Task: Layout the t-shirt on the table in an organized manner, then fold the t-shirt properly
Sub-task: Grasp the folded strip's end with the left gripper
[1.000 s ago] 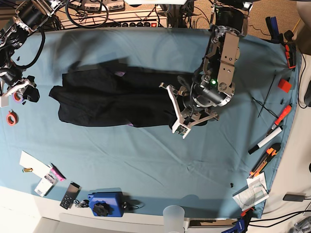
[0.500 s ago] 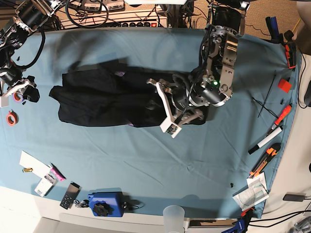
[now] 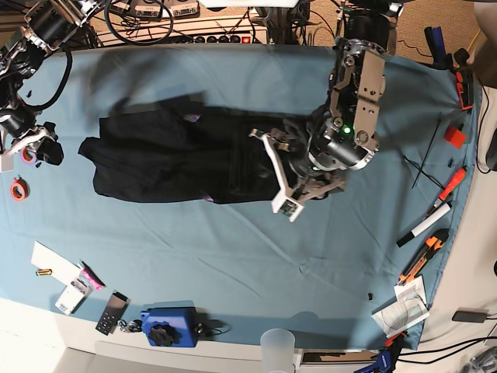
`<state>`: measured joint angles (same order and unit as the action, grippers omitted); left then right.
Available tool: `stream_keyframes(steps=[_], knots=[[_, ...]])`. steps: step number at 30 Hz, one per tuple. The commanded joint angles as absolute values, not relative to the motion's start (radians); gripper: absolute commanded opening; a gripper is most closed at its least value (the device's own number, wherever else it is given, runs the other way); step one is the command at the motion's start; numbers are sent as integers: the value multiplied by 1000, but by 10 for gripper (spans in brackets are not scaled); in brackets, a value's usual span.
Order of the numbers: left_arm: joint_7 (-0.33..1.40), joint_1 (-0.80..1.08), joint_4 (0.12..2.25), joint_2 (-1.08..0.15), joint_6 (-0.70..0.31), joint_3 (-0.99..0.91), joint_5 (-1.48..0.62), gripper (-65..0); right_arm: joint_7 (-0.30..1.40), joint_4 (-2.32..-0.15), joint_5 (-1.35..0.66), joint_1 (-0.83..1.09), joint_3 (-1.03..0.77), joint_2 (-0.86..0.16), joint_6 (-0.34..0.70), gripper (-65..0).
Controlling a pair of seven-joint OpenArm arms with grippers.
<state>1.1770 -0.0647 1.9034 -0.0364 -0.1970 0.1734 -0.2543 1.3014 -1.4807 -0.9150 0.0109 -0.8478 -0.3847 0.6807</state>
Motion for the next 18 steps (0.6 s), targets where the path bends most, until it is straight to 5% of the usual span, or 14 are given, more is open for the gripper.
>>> stream_keyframes(steps=[1, 9, 13, 18], knots=[[1159, -83, 1920, -31, -194, 174, -268, -317, 1281, -1498, -944, 0, -850, -413, 683, -448], [1159, -83, 1920, -31, -195, 174, -268, -317, 1325, -1498, -1008, 0, -850, -414, 683, -441], [1150, -78, 1920, -31, -197, 174, -268, -317, 1363, -1498, -1017, 0, -850, -415, 683, -312], [1144, -62, 1917, -31, -207, 174, -269, -317, 1396, -1498, -1143, -4, -850, -407, 631, -307]])
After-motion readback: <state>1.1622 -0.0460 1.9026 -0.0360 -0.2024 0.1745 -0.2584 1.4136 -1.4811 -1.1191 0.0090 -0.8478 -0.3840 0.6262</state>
